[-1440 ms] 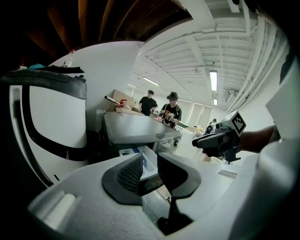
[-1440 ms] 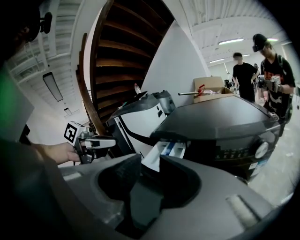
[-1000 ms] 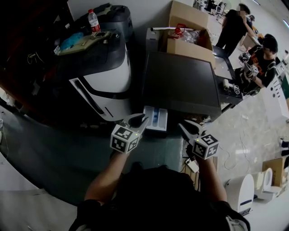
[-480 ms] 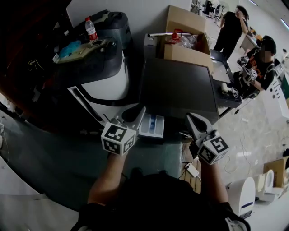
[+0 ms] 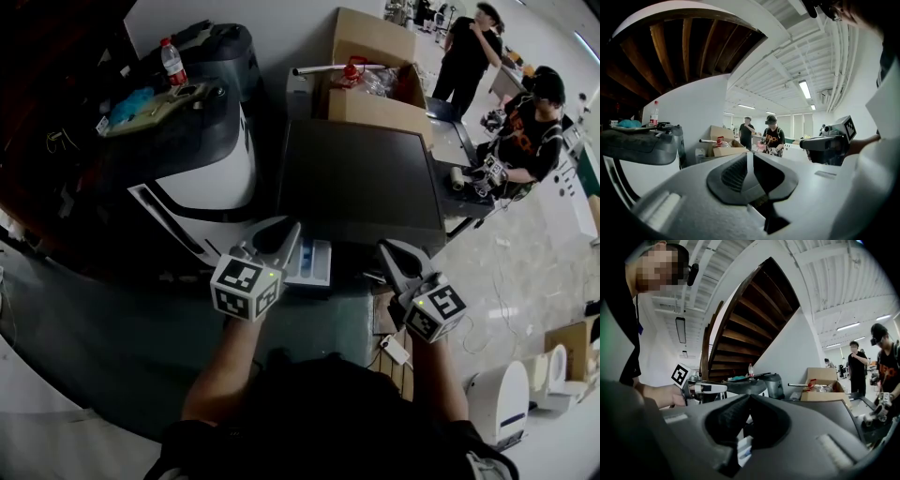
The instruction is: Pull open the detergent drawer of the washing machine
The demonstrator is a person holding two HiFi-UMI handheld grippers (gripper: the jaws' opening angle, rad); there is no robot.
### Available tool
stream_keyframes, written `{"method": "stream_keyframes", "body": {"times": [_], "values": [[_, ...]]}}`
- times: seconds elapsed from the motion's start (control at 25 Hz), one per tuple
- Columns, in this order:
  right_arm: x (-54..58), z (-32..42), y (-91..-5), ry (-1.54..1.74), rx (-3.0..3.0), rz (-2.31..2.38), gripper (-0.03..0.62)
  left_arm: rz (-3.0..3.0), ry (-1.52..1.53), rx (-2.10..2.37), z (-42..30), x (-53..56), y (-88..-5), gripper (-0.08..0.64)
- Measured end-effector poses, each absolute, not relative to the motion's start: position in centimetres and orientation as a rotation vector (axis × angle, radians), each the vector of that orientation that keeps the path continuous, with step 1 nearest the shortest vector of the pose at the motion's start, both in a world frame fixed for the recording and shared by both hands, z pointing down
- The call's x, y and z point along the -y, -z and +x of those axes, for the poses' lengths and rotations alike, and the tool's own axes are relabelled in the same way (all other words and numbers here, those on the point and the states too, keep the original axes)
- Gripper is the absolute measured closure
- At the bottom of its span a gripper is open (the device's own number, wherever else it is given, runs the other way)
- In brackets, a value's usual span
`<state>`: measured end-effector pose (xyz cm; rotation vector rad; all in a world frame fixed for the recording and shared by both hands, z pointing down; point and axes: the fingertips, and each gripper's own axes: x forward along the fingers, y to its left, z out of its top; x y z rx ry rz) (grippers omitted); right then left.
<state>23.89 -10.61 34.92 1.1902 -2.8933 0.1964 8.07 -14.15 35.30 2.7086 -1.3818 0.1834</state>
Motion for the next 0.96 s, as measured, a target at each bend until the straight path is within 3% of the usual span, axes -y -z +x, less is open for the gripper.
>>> {"method": "stream_keyframes", "body": {"times": [0.96], "values": [[10.6, 24.2, -35.3, -0.156, 2.886, 1.145, 0.591, 2.693, -0.211, 1.358, 9.6, 13.8, -36.1, 0.520]]}}
